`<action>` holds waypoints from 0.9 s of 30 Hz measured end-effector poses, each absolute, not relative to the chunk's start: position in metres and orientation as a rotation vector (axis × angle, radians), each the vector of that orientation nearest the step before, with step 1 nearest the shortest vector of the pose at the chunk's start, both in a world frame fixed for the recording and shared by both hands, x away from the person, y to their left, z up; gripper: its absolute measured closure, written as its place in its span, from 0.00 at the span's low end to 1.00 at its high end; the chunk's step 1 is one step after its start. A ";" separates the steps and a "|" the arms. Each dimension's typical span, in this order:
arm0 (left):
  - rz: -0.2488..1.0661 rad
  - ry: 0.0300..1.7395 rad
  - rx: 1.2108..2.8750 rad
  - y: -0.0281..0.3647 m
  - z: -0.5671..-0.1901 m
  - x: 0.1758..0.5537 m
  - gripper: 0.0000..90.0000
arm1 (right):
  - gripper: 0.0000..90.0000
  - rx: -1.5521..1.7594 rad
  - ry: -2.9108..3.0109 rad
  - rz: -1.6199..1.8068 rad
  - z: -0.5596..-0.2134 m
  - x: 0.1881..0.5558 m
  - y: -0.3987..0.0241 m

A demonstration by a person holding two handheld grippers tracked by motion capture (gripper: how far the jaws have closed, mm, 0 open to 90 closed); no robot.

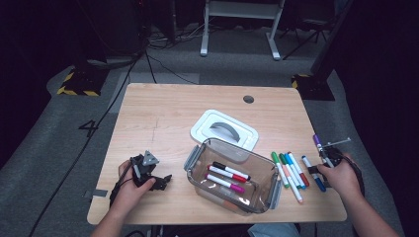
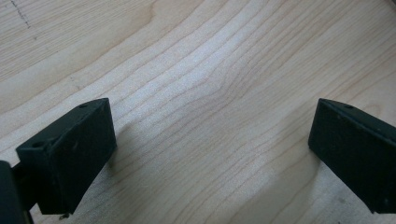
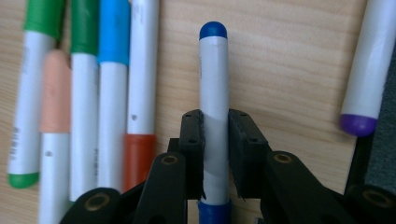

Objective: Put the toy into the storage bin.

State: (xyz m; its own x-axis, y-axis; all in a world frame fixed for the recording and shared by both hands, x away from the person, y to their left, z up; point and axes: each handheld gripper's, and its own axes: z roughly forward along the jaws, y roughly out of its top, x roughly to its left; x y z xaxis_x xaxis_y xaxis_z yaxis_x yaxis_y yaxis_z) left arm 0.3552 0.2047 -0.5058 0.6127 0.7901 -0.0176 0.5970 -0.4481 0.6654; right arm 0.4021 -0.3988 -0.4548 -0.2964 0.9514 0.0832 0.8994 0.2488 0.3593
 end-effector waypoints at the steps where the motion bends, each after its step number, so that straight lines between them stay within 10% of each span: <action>1: 0.393 1.088 2.197 0.205 -0.506 0.355 0.01 | 0.86 1.758 2.353 0.534 -0.451 0.402 -0.399; 27: 0.413 1.121 2.187 0.201 -0.506 0.355 0.00 | 0.86 1.369 2.467 0.876 -0.332 0.410 -0.310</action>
State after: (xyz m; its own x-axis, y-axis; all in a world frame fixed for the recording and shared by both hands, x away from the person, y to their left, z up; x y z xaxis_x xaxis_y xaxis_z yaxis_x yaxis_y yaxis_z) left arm 0.3551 0.2014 -0.5059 0.5872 0.8093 -0.0110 0.6091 -0.4330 0.6645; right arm 0.4095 -0.3100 -0.3320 -0.5566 0.8225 0.1171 0.7122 0.3999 0.5769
